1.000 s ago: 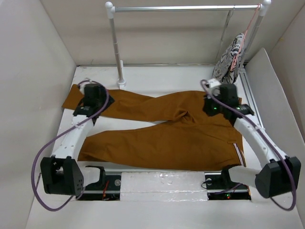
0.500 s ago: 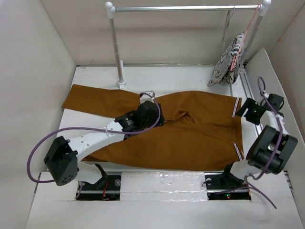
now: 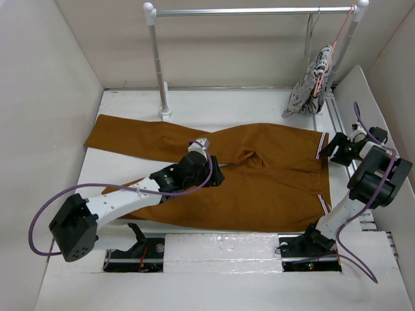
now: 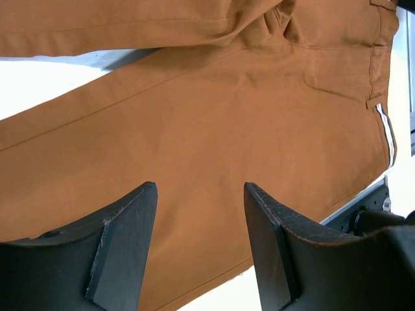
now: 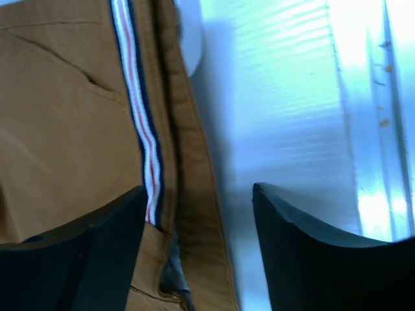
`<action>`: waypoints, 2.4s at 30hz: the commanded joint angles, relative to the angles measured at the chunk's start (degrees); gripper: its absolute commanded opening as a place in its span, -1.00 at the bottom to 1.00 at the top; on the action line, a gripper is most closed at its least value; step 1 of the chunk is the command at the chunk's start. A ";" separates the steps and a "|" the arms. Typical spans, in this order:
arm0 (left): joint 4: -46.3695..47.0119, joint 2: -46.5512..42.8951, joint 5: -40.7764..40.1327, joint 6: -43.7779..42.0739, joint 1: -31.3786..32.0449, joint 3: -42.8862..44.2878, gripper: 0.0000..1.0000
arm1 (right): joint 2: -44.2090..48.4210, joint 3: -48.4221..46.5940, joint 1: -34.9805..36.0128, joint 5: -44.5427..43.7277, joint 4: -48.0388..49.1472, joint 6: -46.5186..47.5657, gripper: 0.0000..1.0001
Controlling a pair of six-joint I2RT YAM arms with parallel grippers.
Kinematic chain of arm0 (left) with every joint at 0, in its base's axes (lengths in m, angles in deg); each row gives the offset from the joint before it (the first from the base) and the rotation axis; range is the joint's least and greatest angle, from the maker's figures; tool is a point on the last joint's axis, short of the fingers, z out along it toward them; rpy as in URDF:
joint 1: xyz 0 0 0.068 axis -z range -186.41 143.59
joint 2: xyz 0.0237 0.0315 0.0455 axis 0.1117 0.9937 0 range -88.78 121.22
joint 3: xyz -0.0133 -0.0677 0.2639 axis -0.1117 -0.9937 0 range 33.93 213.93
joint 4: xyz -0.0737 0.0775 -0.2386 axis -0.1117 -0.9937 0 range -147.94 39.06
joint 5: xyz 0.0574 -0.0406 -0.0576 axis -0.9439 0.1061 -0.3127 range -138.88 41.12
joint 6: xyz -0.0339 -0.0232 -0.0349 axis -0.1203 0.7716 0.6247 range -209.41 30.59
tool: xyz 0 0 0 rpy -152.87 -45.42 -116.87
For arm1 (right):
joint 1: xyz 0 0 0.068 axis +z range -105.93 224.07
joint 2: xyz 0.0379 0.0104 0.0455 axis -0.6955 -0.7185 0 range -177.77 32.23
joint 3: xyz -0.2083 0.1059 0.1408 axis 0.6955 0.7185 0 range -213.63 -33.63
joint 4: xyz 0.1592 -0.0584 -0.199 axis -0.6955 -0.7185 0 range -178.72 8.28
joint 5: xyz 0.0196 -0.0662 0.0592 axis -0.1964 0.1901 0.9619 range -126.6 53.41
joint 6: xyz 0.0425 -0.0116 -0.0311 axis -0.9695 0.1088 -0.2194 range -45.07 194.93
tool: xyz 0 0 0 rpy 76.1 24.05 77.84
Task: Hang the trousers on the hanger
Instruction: Flatten out the trousers at the center of the board.
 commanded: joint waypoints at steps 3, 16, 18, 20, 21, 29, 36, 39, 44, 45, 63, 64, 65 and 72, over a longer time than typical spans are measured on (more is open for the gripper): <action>1.63 1.43 -0.23 -2.36 0.09 3.29 0.04 | -2.32 -1.33 1.24 7.41 3.42 -0.55 0.21; -6.18 0.82 -4.36 -4.73 -4.65 5.66 0.05 | 1.10 -8.88 0.81 4.12 2.55 -4.59 -1.00; -9.77 0.47 -7.43 -4.03 -5.35 6.10 0.07 | 1.02 -14.21 0.81 0.14 -0.25 -4.69 -1.00; -11.72 -0.05 -9.54 -3.51 -6.93 6.10 0.10 | -0.55 -18.45 0.81 -7.06 -4.38 -7.06 -1.00; -13.12 -0.32 -9.99 -3.42 -7.64 5.84 0.12 | -1.35 -20.65 0.81 -8.74 -5.44 -7.32 -1.00; -18.32 -3.74 -9.22 -1.83 -23.17 4.17 0.21 | -3.91 -33.52 7.57 -23.87 -17.23 -5.48 0.45; -34.26 -6.03 -12.71 2.37 -26.18 6.89 0.38 | 23.75 0.45 20.12 -16.58 -0.01 -7.59 -0.92; -44.47 -6.12 -12.36 8.87 -26.80 7.34 0.46 | 33.96 7.87 32.24 -15.18 1.05 -6.45 -0.93; -51.10 -7.78 -4.91 19.15 -28.90 4.35 0.69 | 38.64 8.43 55.17 -10.33 -1.31 -2.49 -0.26; -51.28 -8.40 -3.94 19.78 -29.70 3.91 0.69 | 38.55 7.90 62.61 -11.12 -1.93 -2.58 -0.06; -31.35 -3.14 4.69 20.06 -31.90 -6.20 -0.28 | 25.38 13.08 85.01 -19.04 4.30 -4.34 0.32; -30.11 -2.61 4.69 19.62 -31.90 -6.37 -0.45 | 24.41 13.52 85.01 -19.82 4.83 -4.68 0.32; -28.97 -1.48 4.60 19.00 -31.90 -6.29 -0.94 | 23.09 14.22 85.01 -20.61 5.27 -4.69 0.32; -35.16 -0.23 -8.74 18.12 -24.10 12.57 -1.00 | 16.33 19.23 81.76 -21.32 9.49 -7.59 0.31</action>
